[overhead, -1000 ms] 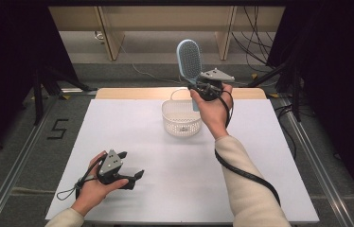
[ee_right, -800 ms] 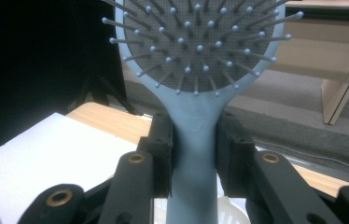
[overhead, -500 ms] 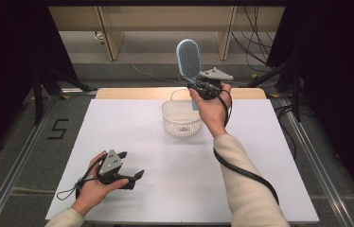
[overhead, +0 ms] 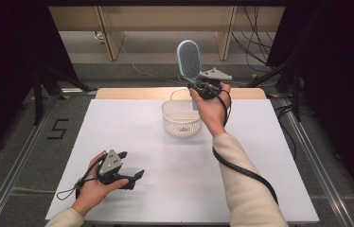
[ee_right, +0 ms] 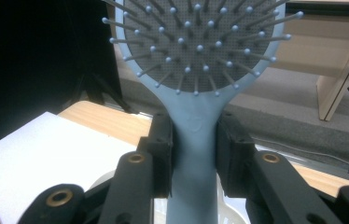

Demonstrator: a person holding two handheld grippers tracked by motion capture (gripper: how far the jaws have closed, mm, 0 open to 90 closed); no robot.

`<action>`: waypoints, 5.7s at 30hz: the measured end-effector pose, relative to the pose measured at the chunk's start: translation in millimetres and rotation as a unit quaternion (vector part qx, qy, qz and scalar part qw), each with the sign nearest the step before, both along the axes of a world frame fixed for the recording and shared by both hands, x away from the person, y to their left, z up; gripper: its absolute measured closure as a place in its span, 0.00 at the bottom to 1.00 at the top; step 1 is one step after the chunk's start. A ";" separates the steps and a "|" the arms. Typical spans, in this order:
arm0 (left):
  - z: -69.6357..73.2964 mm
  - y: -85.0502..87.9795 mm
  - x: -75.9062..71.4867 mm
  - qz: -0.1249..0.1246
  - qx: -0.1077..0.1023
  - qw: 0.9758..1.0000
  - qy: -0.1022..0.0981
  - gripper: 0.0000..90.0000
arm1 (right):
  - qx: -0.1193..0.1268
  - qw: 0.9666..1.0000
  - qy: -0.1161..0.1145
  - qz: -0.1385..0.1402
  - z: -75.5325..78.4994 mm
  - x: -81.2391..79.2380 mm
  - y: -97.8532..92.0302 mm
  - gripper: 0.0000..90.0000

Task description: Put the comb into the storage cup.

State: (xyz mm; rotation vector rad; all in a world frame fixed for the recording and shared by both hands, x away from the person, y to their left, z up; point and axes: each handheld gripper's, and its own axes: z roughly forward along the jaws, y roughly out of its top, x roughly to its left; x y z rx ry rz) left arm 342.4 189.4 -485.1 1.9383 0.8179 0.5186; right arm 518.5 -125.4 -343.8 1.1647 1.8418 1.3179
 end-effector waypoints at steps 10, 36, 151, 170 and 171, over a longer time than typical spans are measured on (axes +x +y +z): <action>0.0 0.0 0.1 -0.001 -0.002 1.000 0.001 0.08 | 0.002 1.000 0.002 0.001 -2.8 3.3 1.8 0.78; 0.5 -0.2 0.1 -0.003 -0.001 1.000 -0.001 0.08 | -0.006 1.000 0.001 0.006 -10.7 8.0 8.1 0.78; 0.2 -1.5 0.4 -0.004 0.001 1.000 -0.001 0.08 | -0.035 0.999 0.002 0.036 -43.0 13.0 10.5 0.78; 0.1 -1.6 0.5 -0.004 0.000 1.000 -0.002 0.08 | -0.036 0.999 0.000 0.036 -48.5 14.1 9.1 0.78; 0.1 -1.6 0.5 -0.004 0.000 1.000 -0.002 0.08 | -0.036 0.999 0.000 0.036 -48.8 14.0 9.1 0.78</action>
